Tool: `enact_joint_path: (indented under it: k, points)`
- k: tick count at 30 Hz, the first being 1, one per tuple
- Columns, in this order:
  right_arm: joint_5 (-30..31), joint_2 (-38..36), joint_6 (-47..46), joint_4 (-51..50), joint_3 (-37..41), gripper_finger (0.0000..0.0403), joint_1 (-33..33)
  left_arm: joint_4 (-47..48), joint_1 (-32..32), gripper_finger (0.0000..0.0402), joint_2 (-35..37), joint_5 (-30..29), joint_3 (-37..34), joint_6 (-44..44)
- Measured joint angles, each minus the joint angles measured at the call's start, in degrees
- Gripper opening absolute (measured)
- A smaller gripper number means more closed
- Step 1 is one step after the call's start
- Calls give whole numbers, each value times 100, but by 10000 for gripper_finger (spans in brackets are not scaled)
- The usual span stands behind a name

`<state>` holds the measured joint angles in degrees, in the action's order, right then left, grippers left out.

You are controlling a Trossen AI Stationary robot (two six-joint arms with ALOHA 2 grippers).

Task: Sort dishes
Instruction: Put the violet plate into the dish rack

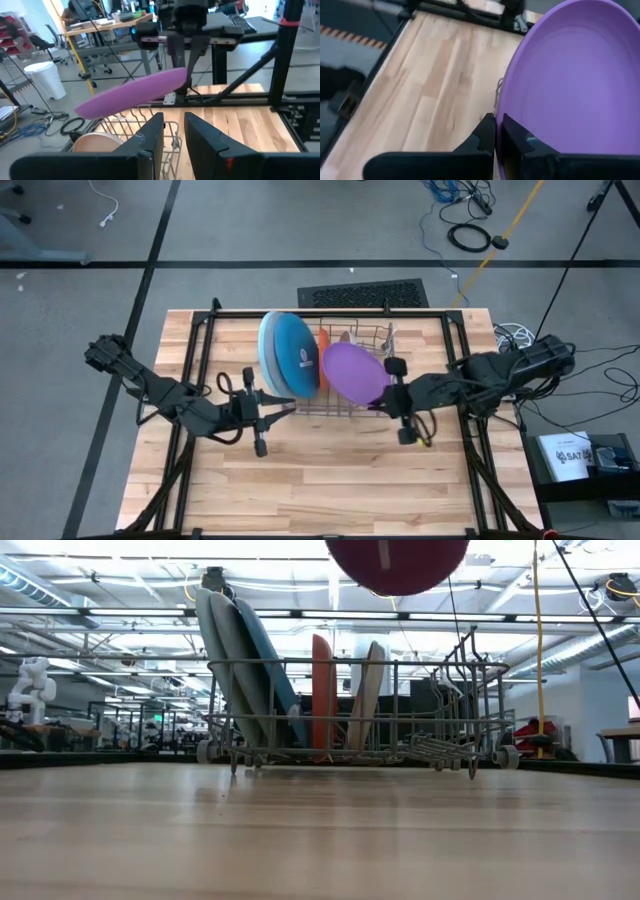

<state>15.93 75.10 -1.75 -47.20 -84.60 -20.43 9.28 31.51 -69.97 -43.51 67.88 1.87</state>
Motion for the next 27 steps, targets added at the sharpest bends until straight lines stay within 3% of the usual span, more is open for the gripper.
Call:
enact_joint_path:
  k: [8,14,19,24,27]
  points:
    - [179,344,-41,272,0,2,283,15,-136,80,-156,-30,0,48]
    - [-778,207,627,-183,0,2,435,-158,-304,80,-156,-298,0,417]
    - [-1371,108,906,-824,0,2,579,-391,-695,101,-154,434,0,788]
    - [-2086,62,1126,-830,0,2,579,-447,-1283,160,-186,1294,0,949]
    - [-2097,65,1173,-971,0,2,585,-558,-1592,195,-328,1771,0,945]
